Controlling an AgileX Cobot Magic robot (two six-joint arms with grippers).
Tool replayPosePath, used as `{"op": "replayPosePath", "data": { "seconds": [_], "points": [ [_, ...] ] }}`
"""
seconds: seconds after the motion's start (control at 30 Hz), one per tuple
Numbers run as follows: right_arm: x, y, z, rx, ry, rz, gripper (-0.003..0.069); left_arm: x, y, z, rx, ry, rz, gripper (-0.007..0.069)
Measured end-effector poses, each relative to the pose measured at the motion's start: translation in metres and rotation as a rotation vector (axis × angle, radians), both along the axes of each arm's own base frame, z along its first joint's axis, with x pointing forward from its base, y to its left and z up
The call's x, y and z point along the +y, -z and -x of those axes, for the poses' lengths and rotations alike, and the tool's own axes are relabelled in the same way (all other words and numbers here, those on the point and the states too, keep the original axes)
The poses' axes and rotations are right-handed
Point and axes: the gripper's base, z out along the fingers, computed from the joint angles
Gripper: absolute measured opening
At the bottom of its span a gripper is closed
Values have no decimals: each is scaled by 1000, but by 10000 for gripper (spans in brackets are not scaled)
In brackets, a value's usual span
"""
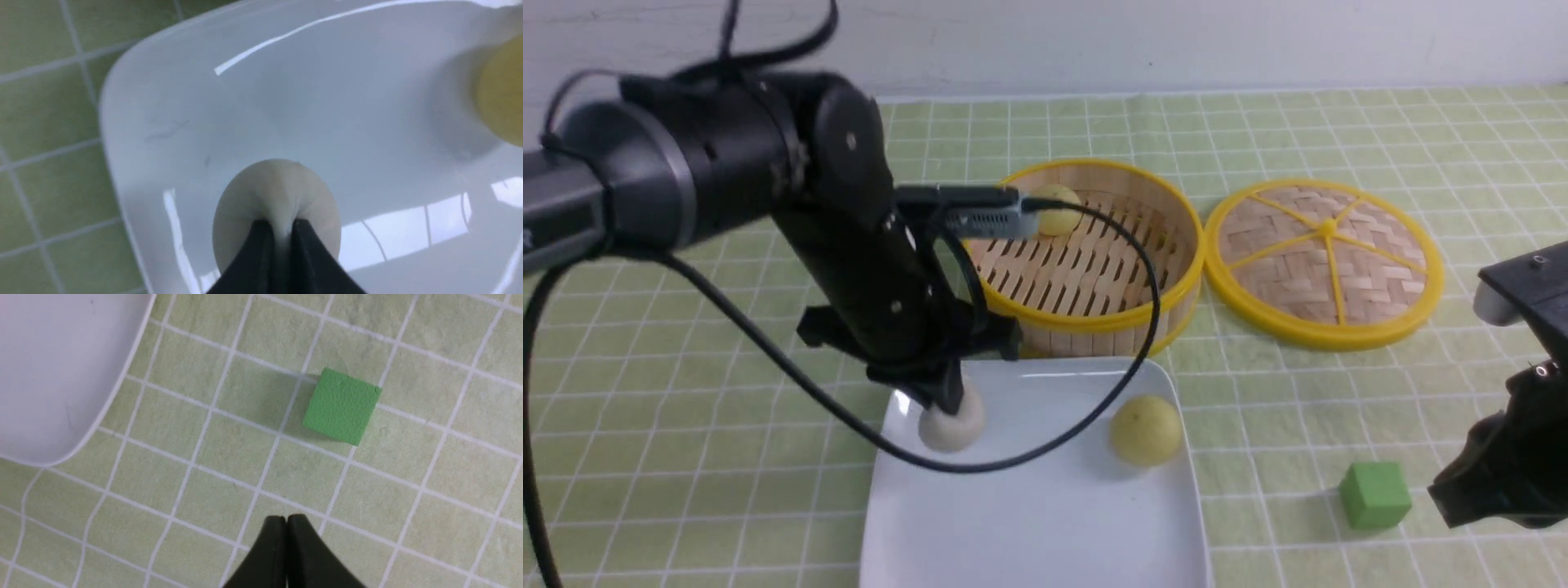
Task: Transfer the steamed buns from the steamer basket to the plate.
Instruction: Use the left arm to put the steamed stuffed bun into the plate, then use the left arm to grab the steamed stuffed bun that is closest to it
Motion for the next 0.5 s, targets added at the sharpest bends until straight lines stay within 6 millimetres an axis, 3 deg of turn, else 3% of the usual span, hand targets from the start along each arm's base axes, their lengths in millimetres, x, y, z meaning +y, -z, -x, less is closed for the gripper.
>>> {"op": "replayPosePath", "data": {
  "seconds": [0.1,0.27,0.33,0.4,0.5],
  "points": [
    [0,0,0,0,0,0,23,-1,18,-3,-4,-20,3,111],
    [0,0,0,0,0,0,27,-3,23,-7,-4,-85,27,340],
    [0,0,0,0,0,0,29,-5,17,-10,-6,-97,39,399],
    [0,0,0,1,0,-1,29,-10,-1,-19,-38,-123,73,440],
    [1,0,1,7,4,-15,34,-18,-31,-34,-80,-172,125,404]
  ]
}}
